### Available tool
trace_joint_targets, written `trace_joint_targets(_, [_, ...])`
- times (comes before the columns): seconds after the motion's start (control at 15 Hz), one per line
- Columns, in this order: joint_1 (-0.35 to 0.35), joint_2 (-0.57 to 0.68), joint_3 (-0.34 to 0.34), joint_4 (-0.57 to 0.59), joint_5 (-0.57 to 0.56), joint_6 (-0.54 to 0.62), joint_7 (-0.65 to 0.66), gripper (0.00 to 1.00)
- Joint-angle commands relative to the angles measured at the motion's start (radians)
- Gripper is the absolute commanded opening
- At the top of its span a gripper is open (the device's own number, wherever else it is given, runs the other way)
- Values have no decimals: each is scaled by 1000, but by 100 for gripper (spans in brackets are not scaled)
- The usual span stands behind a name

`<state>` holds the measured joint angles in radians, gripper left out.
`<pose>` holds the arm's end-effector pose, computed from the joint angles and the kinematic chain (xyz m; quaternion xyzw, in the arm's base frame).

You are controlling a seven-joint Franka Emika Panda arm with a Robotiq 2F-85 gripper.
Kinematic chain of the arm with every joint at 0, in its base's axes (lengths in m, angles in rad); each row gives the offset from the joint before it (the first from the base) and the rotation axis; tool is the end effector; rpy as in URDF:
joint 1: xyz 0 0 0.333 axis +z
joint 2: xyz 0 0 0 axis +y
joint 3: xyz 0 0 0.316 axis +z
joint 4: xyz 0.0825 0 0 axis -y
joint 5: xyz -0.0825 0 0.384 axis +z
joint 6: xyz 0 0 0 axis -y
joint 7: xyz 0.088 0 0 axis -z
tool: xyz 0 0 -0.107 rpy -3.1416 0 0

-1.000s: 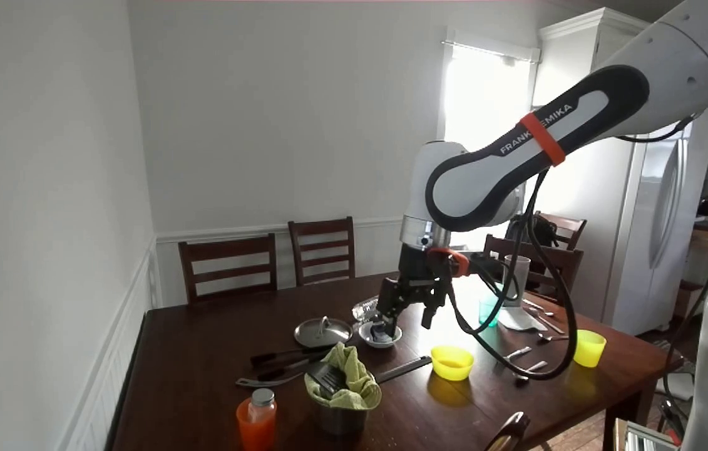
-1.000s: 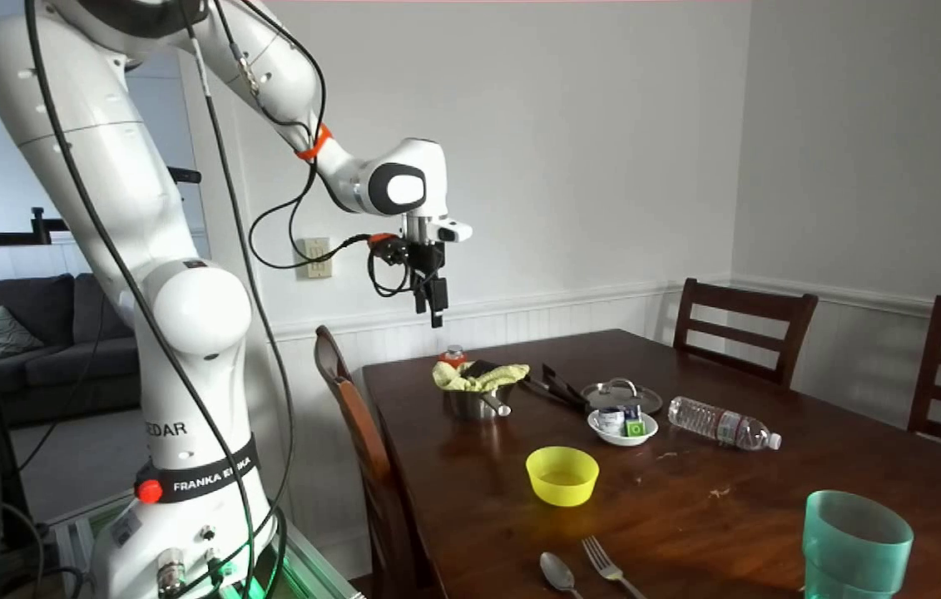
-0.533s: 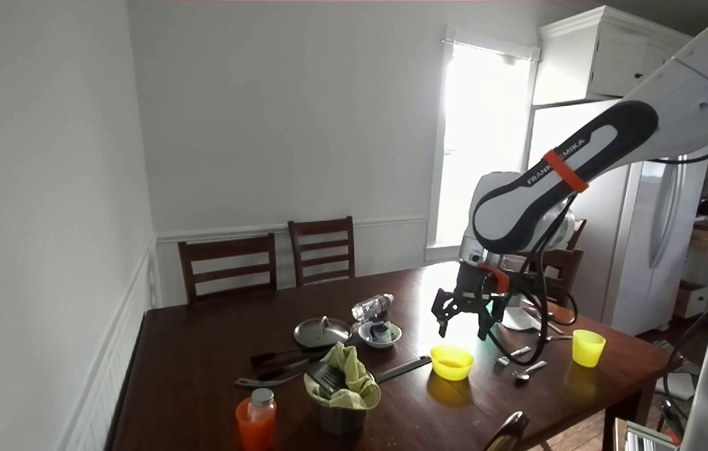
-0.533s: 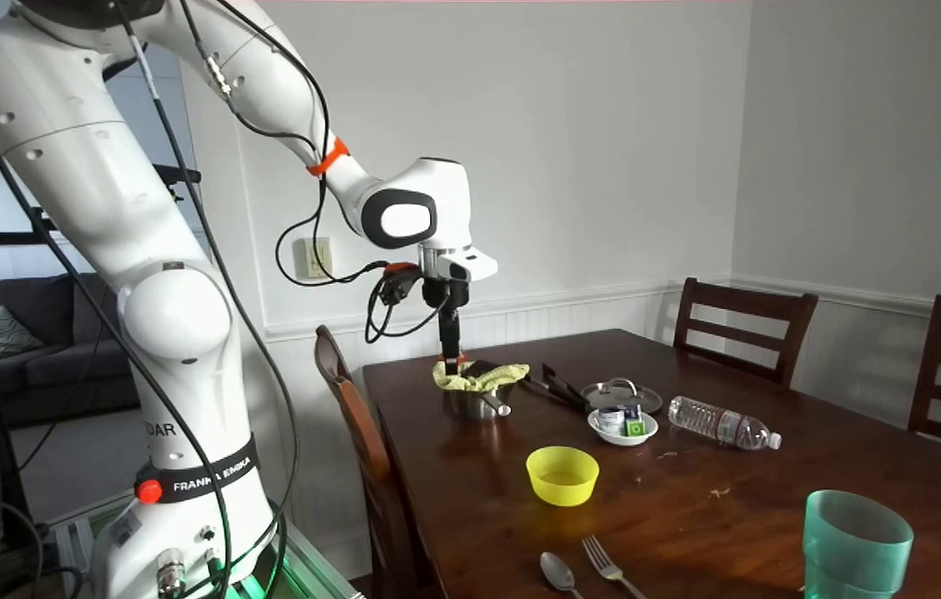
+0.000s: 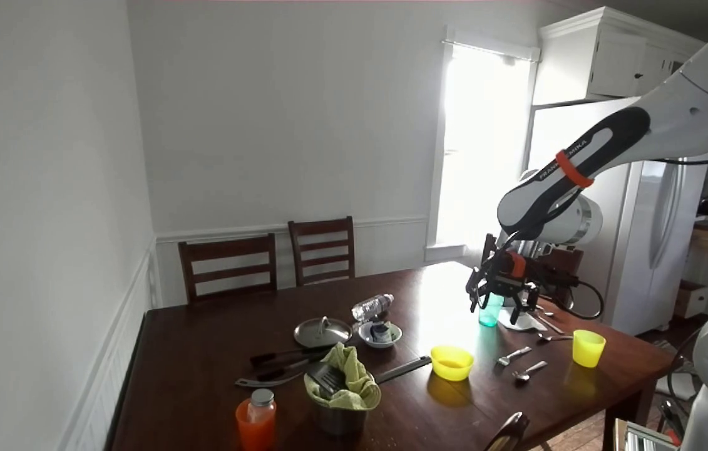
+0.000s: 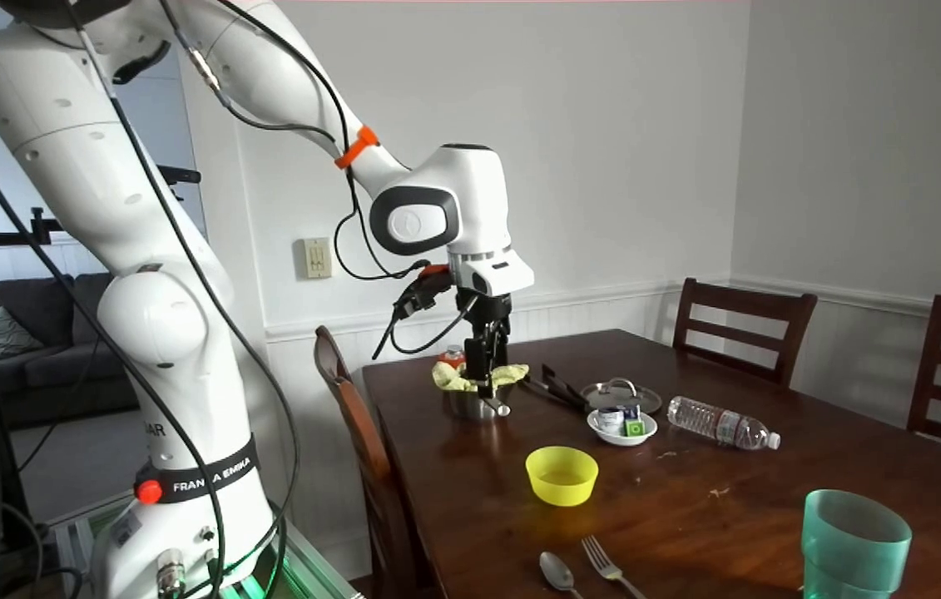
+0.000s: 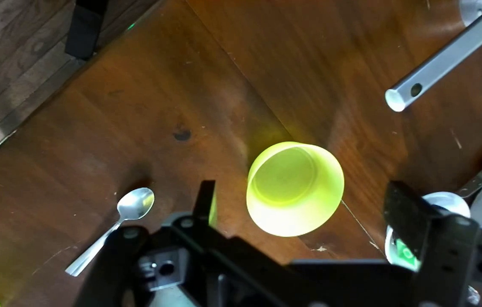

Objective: Put the silver spoon and fork on top of the yellow bowl

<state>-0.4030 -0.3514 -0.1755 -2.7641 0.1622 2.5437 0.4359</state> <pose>0.3253 -0.2098 0.3299 -0.8387 0.5354 -0.0659 0.0754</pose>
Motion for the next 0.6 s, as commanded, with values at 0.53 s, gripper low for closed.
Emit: trace_joint_targets(0.53, [-35,108,-57,31,13,-23,52,100])
